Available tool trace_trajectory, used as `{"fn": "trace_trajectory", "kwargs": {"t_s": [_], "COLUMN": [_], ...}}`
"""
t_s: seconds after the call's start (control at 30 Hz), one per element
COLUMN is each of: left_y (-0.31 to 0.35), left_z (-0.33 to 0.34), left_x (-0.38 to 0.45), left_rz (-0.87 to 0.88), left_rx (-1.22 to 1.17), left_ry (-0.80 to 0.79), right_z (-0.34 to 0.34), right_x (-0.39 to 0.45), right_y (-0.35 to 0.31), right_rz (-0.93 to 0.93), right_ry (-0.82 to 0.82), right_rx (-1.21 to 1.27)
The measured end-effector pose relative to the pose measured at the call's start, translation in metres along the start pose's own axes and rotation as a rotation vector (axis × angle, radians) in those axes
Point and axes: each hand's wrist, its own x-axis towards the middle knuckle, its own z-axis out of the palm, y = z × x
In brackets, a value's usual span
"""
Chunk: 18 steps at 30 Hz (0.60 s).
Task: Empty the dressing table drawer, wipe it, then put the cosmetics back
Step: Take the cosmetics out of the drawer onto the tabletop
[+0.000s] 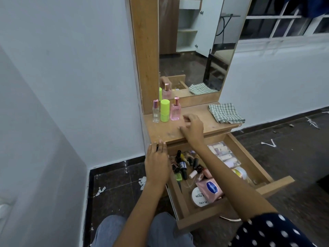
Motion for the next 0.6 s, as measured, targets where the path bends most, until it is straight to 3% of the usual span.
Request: {"fn": "trace_trajectory", "kwargs": {"t_s": [0.2,0.43,0.6], "left_y": [-0.007,-0.006,-0.006], "left_z": [0.0,-0.005,-0.011], "left_x": [-0.002,-0.003,-0.004], "left_rz": [0.045,0.042,0.033], "left_rx": [-0.01,-0.048,-0.098], "left_ry": [0.062,0.048,0.036], "right_z": [-0.062,-0.094,-0.084], "right_x": [-0.084,-0.123,-0.129], "right_y": [0.034,0.061,0.059], "right_rz": [-0.275,-0.246,-0.291], "right_ry": [-0.323,-0.571,-0.642], "right_rx": [-0.152,-0.421,-0.538]}}
